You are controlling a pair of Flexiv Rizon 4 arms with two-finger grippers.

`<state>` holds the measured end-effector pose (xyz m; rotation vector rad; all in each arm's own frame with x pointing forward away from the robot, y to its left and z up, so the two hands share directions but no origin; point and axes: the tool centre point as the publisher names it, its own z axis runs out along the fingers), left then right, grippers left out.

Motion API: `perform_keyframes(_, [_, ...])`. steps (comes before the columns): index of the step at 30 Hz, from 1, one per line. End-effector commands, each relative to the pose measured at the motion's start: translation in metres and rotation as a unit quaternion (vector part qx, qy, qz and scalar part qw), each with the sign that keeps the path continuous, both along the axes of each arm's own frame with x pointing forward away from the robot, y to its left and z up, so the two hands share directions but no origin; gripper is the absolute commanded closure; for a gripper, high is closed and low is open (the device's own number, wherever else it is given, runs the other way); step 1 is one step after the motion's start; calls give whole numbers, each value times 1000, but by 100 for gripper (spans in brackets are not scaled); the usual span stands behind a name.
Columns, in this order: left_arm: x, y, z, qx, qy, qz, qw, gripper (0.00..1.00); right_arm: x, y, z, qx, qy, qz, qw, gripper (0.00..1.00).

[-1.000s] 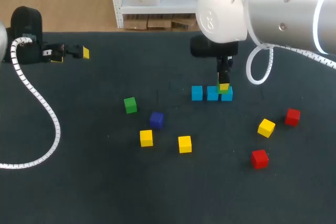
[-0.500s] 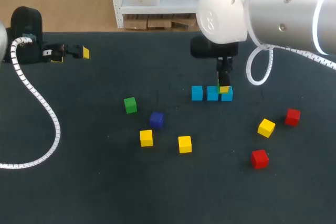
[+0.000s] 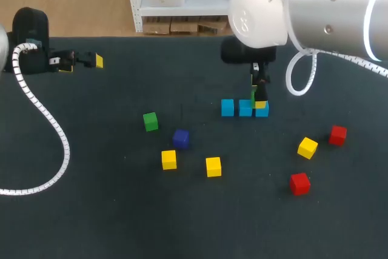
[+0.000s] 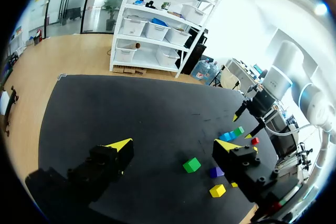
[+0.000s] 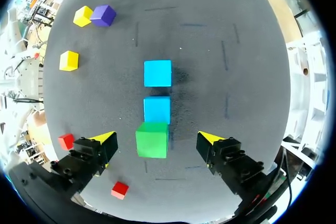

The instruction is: Place the blue cubes, place green cubes on the blue cubes, place the yellow cubes on the green cubes, then place the red cubes on the yellow cubes, and place purple cube on the red cubes.

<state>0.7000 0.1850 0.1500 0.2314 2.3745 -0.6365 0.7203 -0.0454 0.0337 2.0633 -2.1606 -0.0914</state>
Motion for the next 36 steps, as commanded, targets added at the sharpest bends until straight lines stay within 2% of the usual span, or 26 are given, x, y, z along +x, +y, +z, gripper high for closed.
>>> perform_keyframes(1, [0,0,0,0,0,0,1000,0,-11,-8,10,6,-18,-3,1000,0])
perform_keyframes(12, [0,0,0,0,0,0,1000,0,-24,-11,24,4,-34,-4,999,0])
perform_keyframes(23, [0,0,0,0,0,0,1000,0,-8,-4,7,-3,-21,7,1000,0])
perform_keyframes(36, [0,0,0,0,0,0,1000,0,0,-1,3,-6,-22,11,1000,0])
